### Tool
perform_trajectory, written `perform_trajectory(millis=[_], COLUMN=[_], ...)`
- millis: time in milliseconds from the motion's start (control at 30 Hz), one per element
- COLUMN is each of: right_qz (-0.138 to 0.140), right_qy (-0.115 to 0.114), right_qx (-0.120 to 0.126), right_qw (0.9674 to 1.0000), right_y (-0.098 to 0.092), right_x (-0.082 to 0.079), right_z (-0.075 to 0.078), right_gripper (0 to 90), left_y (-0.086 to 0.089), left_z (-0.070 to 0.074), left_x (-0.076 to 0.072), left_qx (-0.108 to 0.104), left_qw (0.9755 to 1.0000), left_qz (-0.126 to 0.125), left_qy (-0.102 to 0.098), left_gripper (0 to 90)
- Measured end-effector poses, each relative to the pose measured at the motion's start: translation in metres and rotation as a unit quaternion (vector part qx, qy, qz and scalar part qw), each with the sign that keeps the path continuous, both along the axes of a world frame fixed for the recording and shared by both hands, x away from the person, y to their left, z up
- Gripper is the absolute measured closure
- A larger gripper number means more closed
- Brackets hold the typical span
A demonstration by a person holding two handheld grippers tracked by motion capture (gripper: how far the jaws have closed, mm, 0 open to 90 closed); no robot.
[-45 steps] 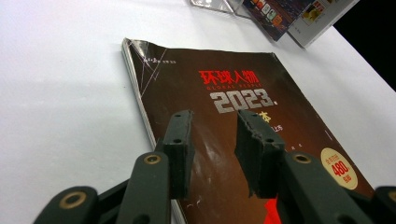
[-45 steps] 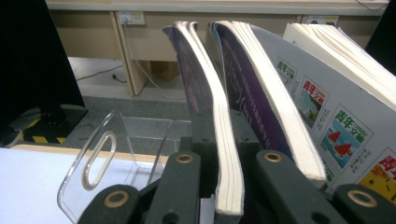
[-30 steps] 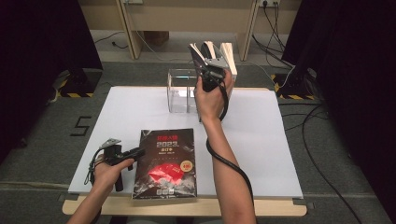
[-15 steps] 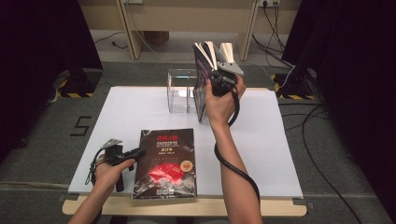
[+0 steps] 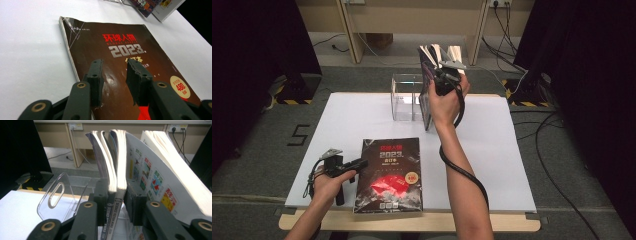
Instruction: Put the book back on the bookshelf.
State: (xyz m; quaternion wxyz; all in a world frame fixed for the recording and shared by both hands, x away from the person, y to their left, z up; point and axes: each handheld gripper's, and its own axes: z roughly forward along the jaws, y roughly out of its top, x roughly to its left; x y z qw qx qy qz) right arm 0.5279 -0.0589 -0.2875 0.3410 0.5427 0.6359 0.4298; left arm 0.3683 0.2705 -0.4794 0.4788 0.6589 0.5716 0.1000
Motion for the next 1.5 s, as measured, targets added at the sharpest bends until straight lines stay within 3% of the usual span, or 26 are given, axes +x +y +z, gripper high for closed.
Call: perform_trajectory(millis=[167,400,600,867,1267,1367,1500], right_qz=[0.010,0.005,0.001,0.002,0.010,0.004,0.009], right_qy=[-0.002,0.022,0.029,0.044,0.058,0.064,0.075], right_qx=[-0.004,-0.007,-0.024,-0.021,-0.026,-0.042,-0.043], right_qw=[0.9999,0.9997,0.9993,0.9988,0.9979,0.9971,0.9962], right_y=[0.011,0.013,0.017,0.018,0.025,0.025,0.023], right_x=[0.003,0.014,0.021,0.030,0.041,0.042,0.044], right_z=[0.001,-0.002,0.000,-0.002,-0.004,-0.002,0.000], right_gripper=[72.8,70.3,71.6,70.1,73.8,74.9,75.3], left_y=[0.000,0.001,0.000,-0.001,-0.001,-0.002,-0.004], left_z=[0.001,0.002,0.000,0.000,0.000,0.000,0.002], left_x=[0.000,0.001,0.002,0.002,0.002,0.002,0.002], left_qx=[-0.002,-0.005,-0.004,-0.002,-0.001,0.001,-0.001], left_qw=[1.0000,1.0000,1.0000,1.0000,1.0000,1.0000,1.0000], left_qz=[0.001,0.003,0.000,0.000,-0.001,-0.003,-0.005], left_qy=[-0.003,-0.002,0.000,-0.001,-0.003,-0.003,-0.004], left_gripper=[65.0,65.0,64.9,64.9,64.8,64.8,64.6])
